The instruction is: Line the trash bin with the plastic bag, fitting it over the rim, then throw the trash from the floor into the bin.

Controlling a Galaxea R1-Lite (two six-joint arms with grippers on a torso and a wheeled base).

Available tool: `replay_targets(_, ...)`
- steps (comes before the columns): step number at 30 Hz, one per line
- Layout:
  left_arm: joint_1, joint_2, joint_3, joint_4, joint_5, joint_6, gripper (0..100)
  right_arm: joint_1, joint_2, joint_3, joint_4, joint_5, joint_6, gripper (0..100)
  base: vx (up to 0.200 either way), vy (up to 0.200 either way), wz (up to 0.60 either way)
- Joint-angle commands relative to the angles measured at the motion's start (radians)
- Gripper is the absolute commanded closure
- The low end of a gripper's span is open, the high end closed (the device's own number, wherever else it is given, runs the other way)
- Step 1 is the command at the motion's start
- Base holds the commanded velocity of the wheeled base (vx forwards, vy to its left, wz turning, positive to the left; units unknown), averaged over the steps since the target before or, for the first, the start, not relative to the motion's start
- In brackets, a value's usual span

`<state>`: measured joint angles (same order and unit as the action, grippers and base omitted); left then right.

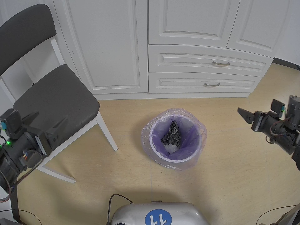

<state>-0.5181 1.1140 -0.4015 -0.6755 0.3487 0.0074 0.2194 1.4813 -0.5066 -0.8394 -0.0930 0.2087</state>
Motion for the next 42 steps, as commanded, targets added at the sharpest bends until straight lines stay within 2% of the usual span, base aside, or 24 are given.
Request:
replay_targets(1, 0.109, -0.212, 0.012, 0.005, 0.001, 0.115, 0, -0.003, -0.332, 0.118, 0.009, 0.001, -0.012, 0, 0.000, 0.000, 0.00)
replay_targets(7, 0.173, -0.342, -0.002, 0.059, -0.001, 0.158, 0, -0.005, -0.536, 0.143, 0.072, -0.011, -0.065, 0, 0.000, 0.000, 0.00)
replay_targets(13, 0.236, -0.500, -0.073, 0.221, -0.008, 0.180, 0, -0.005, -0.831, 0.077, 0.365, -0.011, -0.065, 0, 0.000, 0.000, 0.00)
replay_targets(14, 0.236, -0.500, -0.073, 0.221, -0.008, 0.180, 0, -0.005, -0.831, 0.077, 0.365, -0.011, -0.065, 0, 0.000, 0.000, 0.00)
replay_targets(16, 0.256, -0.557, -0.089, 0.287, -0.013, 0.180, 0, -0.008, -0.928, 0.034, 0.502, -0.013, -0.065, 0, 0.000, 0.000, 0.00)
replay_targets(18, 0.260, -0.588, -0.091, 0.315, -0.013, 0.180, 0, -0.025, -0.969, 0.022, 0.557, -0.013, -0.065, 0, 0.000, 0.000, 0.00)
replay_targets(20, 0.260, -0.591, -0.091, 0.317, -0.013, 0.180, 0, -0.028, -0.972, 0.020, 0.559, -0.013, -0.065, 0, 0.000, 0.000, 0.00)
replay_targets(21, 0.271, -0.629, -0.092, 0.344, -0.013, 0.178, 0, -0.071, -1.013, 0.014, 0.580, -0.011, -0.065, 0, 0.000, 0.000, 0.00)
replay_targets(28, 0.314, -0.717, -0.094, 0.413, -0.013, 0.178, 0, -0.155, -1.113, 0.025, 0.582, 0.002, -0.065, 0, 0.000, 0.000, 0.00)
replay_targets(36, 0.351, -0.787, -0.083, 0.438, -0.013, 0.178, 0, -0.206, -1.297, 0.063, 0.585, 0.006, -0.061, 0, 0.000, 0.000, 0.00)
replay_targets(42, 0.377, -0.838, -0.086, 0.498, -0.014, 0.178, 0, -0.210, -1.394, 0.108, 0.586, 0.006, -0.052, 0, 0.000, 0.000, 0.00)
